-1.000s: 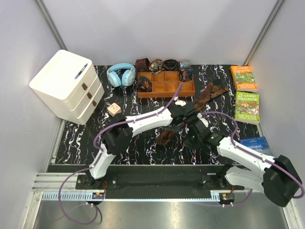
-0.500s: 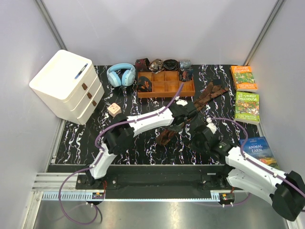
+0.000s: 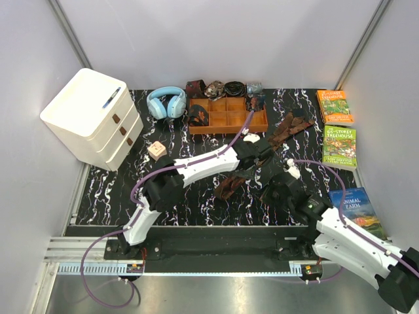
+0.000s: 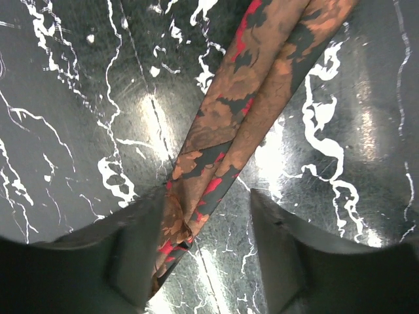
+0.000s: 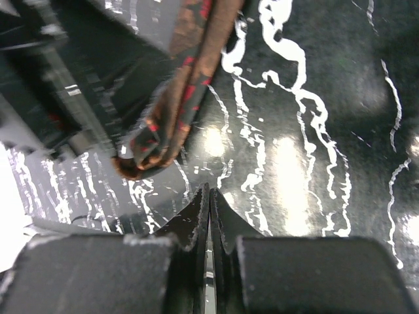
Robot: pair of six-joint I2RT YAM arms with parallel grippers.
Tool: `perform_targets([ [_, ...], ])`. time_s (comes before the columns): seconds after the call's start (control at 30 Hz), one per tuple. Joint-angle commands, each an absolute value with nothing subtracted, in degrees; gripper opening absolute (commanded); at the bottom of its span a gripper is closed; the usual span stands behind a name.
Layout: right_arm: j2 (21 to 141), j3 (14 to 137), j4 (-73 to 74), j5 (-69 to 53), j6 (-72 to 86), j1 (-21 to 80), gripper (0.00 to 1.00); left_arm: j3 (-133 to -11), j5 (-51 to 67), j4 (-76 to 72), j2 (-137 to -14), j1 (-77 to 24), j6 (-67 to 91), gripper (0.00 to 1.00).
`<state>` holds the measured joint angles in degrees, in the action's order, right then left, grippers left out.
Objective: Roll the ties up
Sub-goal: Roll the tie at the center of the board.
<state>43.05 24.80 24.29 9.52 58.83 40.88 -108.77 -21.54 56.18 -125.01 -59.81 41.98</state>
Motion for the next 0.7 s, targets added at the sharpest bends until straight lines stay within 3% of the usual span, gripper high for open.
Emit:
perform_targets([
  [0.0,40.3,25.4,20.0,8.5,55.3,41.3,0.06,-111.5,-22.8,54.8,-122.5,-59.2,41.0,0.64],
  [0.07,38.9,25.1,19.3,8.4,54.1,41.2,0.06,-111.3,-22.9,54.6,-120.6,-58.6,40.5,0.71],
  [0.3,33.3,22.0,9.6,0.3,47.1,41.3,0.08,-106.6,-23.0,53.3,-111.1,-56.1,39.2,0.79],
  [0.53,30.4,17.7,-6.0,-16.5,41.7,41.3,0.13,-98.7,-22.9,50.7,-97.8,-53.7,38.1,0.85],
  [0.67,35.6,17.0,-14.2,-28.7,41.6,41.3,0.13,-88.8,-23.2,49.2,-89.9,-52.7,38.7,0.86],
])
